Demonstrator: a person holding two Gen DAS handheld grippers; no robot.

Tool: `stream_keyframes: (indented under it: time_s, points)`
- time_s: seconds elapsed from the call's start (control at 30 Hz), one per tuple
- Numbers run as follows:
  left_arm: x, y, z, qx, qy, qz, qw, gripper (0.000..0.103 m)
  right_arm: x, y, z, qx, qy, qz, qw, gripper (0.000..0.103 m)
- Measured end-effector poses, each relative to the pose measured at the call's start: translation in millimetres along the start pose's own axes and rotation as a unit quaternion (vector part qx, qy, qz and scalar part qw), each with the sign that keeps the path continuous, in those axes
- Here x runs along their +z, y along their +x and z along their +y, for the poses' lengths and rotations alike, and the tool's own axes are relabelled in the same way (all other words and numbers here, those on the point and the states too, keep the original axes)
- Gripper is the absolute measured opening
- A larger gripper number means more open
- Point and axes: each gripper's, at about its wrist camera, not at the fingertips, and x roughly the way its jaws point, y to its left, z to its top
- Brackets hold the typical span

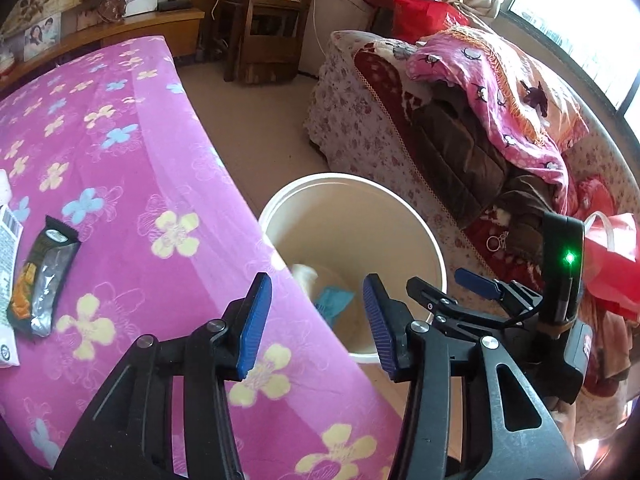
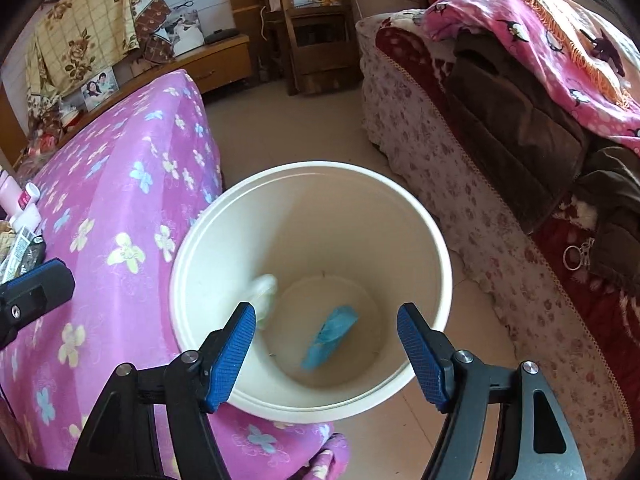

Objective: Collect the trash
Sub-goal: 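Carry both items over the white bin and open both tools, then move both open tools back to the trash pile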

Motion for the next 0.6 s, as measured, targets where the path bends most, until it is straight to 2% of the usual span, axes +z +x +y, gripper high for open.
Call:
stream_keyframes:
  time_s: [0.3, 0.6]
  points:
    - [-11.9, -27.6, 18.5, 0.058, 0.003, -0.026, 0.998, 0.046, -1.2, -18.0, 30.0, 0.015, -0.017, -0.013, 1.0, 0.071]
    - [-25.7, -65.1, 48.1, 0.115, -0.009, -0.06, 0.9915, 0.046, 1.8, -46.3, 72.5, 0.029, -0.044, -0.033, 0.998, 0.073]
